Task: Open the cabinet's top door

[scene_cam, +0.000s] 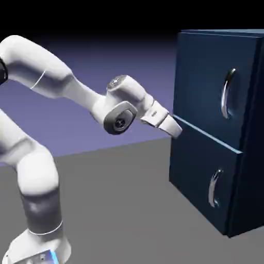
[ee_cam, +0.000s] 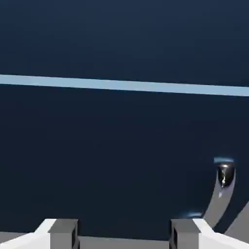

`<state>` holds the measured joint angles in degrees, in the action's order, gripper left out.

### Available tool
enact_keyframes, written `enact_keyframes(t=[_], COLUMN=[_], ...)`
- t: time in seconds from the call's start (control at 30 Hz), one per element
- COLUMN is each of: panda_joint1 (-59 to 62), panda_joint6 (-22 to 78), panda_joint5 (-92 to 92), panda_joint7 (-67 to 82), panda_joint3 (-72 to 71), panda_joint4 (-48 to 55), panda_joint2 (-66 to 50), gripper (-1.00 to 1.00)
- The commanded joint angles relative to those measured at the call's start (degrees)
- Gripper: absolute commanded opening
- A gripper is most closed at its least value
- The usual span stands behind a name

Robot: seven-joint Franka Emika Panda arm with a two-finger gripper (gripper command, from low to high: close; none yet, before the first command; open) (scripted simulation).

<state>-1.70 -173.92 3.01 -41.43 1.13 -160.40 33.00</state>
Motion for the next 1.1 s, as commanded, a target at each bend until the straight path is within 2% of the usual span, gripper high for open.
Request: enact_keyframes(t=[0.0,1.07], panda_joint1=[-0.8,-27.8], panda_joint6=[0.1,2.3], panda_joint5=[2.5,82.2], panda_joint7=[0.9,28.2], panda_joint3=[0.9,30.9], panda_joint4=[0.5,16.6], panda_joint2=[0.3,9.2], gripper=[0.00,0.00])
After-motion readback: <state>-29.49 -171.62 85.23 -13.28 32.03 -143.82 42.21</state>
